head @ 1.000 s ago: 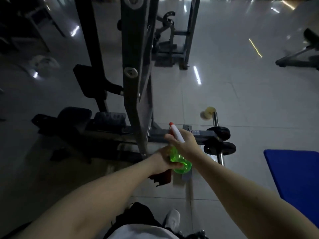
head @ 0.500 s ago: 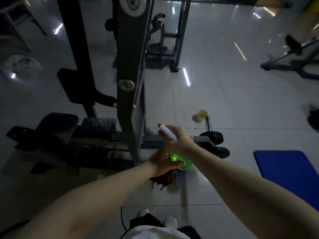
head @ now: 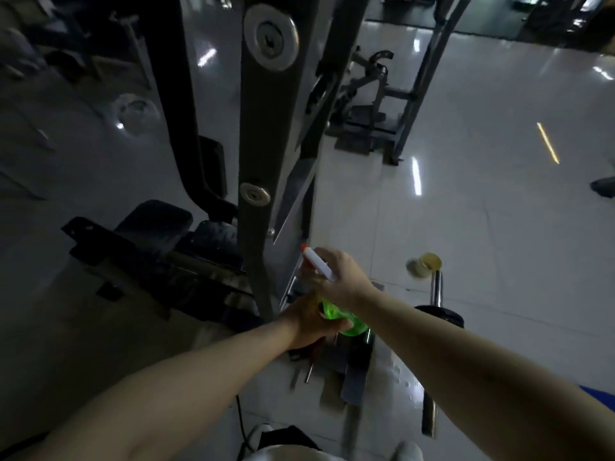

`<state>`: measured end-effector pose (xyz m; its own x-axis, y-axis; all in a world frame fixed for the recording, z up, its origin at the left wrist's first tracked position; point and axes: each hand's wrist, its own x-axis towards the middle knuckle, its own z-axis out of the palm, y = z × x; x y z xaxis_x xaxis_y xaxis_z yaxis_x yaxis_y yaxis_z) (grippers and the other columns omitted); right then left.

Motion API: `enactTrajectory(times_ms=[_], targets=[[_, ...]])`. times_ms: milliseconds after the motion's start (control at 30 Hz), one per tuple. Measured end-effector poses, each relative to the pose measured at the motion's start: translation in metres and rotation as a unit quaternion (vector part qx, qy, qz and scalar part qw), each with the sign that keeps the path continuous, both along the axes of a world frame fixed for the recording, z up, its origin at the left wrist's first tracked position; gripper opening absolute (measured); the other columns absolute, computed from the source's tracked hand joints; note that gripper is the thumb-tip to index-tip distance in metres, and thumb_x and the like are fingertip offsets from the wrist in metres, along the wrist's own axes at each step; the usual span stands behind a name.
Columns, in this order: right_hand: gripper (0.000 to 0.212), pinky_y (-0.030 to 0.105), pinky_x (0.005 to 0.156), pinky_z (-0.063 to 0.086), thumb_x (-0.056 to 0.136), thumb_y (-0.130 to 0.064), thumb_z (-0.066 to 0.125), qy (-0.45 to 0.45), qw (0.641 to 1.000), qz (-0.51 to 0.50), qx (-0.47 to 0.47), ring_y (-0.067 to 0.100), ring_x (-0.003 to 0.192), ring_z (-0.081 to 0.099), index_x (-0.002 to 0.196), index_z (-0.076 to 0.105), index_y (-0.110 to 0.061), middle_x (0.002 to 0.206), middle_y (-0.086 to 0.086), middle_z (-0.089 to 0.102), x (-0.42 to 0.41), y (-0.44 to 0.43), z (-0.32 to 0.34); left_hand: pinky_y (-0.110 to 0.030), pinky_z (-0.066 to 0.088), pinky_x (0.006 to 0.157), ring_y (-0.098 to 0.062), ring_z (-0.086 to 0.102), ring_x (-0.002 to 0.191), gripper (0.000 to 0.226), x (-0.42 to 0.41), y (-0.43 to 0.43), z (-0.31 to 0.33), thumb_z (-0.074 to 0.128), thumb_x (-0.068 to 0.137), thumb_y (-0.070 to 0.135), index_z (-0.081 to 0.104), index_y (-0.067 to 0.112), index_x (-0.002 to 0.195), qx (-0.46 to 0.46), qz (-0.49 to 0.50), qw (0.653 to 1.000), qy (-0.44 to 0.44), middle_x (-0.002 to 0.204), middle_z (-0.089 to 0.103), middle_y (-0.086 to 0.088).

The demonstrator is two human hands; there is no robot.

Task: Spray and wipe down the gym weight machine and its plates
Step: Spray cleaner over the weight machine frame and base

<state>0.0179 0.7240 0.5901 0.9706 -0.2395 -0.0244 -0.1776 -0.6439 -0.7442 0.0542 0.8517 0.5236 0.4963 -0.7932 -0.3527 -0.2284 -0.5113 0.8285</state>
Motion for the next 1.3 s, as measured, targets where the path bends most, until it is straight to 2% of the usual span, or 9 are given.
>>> enactTrajectory(times_ms=[67,233,333,467,667,767,867,1167,1300], targets=[[0.024,0.037,0.066,0.048,0.093,-0.040,0.067,-0.029,0.998,0.041,-0.030,0.018,0.075,0.055,0.088,0.061,-0.017,0.084,0.003,0.057,0.004,-0.016,-0.005,-0.042,0.047,0.107,-0.011,0.051,0.128,0.084,-0.010,-0.015,0.001,0.073,0.067,0.063,0.037,0.046,0.141,0.002,0.044,0.999,-0.010,0.138,0.052,0.013],[0.033,0.036,0.065,0.041,0.093,-0.041,0.069,-0.049,0.994,0.092,-0.016,0.020,0.074,0.053,0.076,0.054,-0.017,0.080,0.001,0.051,-0.004,-0.054,-0.001,-0.039,0.049,0.103,-0.009,0.056,0.121,0.087,-0.061,-0.056,0.018,0.077,0.064,0.057,0.043,0.039,0.142,0.012,0.197,0.980,-0.017,0.129,0.059,0.016],[0.036,0.039,0.064,0.044,0.091,-0.044,0.070,-0.050,0.990,0.130,0.004,0.021,0.072,0.054,0.077,0.052,-0.017,0.081,0.001,0.053,-0.018,-0.071,0.008,-0.022,0.043,0.096,-0.003,0.050,0.123,0.090,-0.096,-0.079,0.033,0.081,0.074,0.049,0.034,0.037,0.150,0.012,0.273,0.961,-0.047,0.130,0.049,0.023],[0.035,0.039,0.066,0.048,0.091,-0.047,0.070,-0.062,0.987,0.137,0.058,0.021,0.075,0.056,0.082,0.058,-0.015,0.084,0.003,0.058,-0.031,-0.084,0.026,0.002,0.035,0.084,0.024,0.049,0.108,0.077,-0.122,-0.095,0.053,0.085,0.082,0.018,0.035,0.042,0.135,-0.007,0.332,0.942,-0.050,0.122,0.049,0.031],[0.034,0.028,0.056,0.039,0.090,-0.047,0.071,-0.111,0.977,0.139,0.114,0.014,0.066,0.053,0.075,0.054,-0.023,0.076,-0.002,0.056,-0.032,-0.079,0.073,-0.012,0.045,0.086,0.008,0.055,0.106,0.078,-0.124,-0.096,0.084,0.089,0.076,0.024,0.044,0.027,0.139,-0.041,0.409,0.910,-0.055,0.121,0.058,0.018],[0.032,0.033,0.055,0.044,0.092,-0.045,0.069,-0.134,0.977,0.114,0.122,0.017,0.064,0.056,0.078,0.058,-0.019,0.074,0.000,0.059,-0.030,-0.077,0.090,-0.033,0.049,0.099,-0.007,0.059,0.117,0.084,-0.116,-0.093,0.097,0.090,0.067,0.035,0.045,0.030,0.138,-0.045,0.413,0.905,-0.086,0.126,0.063,0.012],[0.027,0.028,0.055,0.042,0.093,-0.040,0.067,-0.167,0.970,0.088,0.150,0.016,0.061,0.056,0.078,0.059,-0.018,0.072,0.001,0.060,-0.029,-0.078,0.095,-0.038,0.049,0.106,-0.007,0.057,0.123,0.086,-0.106,-0.089,0.107,0.091,0.069,0.030,0.042,0.038,0.140,-0.035,0.390,0.914,-0.103,0.131,0.060,0.015],[0.021,0.030,0.062,0.047,0.091,-0.041,0.066,-0.240,0.956,0.083,0.146,0.016,0.069,0.057,0.087,0.060,-0.021,0.080,-0.001,0.058,-0.029,-0.074,0.116,0.005,0.034,0.083,0.004,0.049,0.112,0.078,-0.095,-0.078,0.128,0.083,0.081,0.037,0.045,0.023,0.148,-0.031,0.344,0.924,-0.163,0.125,0.049,0.020],[0.026,0.043,0.069,0.059,0.084,-0.050,0.060,-0.211,0.963,0.047,0.161,0.018,0.073,0.061,0.090,0.061,-0.025,0.083,-0.002,0.060,-0.033,-0.073,0.105,0.005,0.034,0.086,0.003,0.047,0.117,0.084,-0.093,-0.077,0.124,0.083,0.080,0.041,0.039,0.026,0.151,-0.020,0.307,0.937,-0.165,0.130,0.048,0.020]])
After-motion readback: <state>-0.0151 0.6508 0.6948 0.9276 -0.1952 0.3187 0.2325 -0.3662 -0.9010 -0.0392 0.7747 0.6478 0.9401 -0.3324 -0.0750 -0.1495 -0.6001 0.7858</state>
